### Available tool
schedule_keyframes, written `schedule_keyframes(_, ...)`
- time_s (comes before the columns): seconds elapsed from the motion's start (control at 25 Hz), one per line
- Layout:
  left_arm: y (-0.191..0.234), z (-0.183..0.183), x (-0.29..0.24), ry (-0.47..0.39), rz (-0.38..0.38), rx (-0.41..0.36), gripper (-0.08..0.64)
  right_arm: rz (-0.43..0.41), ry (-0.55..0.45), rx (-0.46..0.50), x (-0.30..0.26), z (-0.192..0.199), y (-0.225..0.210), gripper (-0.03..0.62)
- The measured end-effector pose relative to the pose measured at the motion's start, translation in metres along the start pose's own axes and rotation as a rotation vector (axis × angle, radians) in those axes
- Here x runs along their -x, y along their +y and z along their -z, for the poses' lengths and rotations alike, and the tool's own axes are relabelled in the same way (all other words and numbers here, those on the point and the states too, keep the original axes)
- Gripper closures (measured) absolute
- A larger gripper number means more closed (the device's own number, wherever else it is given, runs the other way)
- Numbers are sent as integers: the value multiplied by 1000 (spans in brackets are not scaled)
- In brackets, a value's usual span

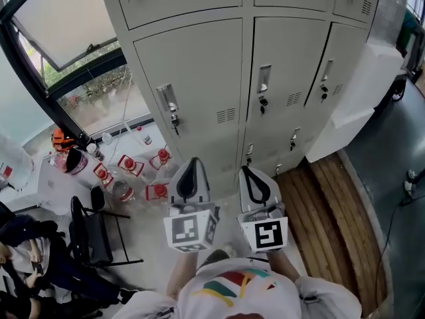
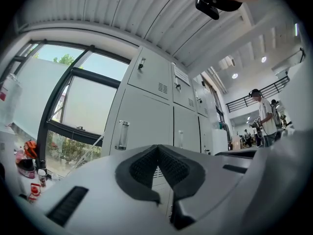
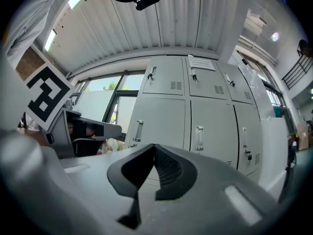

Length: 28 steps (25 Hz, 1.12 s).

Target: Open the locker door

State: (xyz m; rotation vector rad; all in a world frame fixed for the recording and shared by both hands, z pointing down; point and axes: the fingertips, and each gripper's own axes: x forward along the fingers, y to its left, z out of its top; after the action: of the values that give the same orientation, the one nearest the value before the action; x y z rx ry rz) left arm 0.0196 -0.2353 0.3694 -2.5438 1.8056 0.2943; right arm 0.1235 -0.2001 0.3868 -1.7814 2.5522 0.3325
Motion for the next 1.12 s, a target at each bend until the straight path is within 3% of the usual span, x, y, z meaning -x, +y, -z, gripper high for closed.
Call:
schedule_keyframes(0.28,17,-3,-31,-8,14,-8,545,-3,21,-23,-43,8,-1,591)
schedule_keyframes(0.56,30,-11,-55,2,77,-12,545,44,20,-9,-67,1,-3,591)
schedule_keyframes(0.76,40,-17,-60,-14,109,-3,545,42,-24,-34,-78,-5,0,591)
schedule_keyframes(1.12,53,-40,-66,-55,109,-18,545,31,-96,20,-97,-28,3,591)
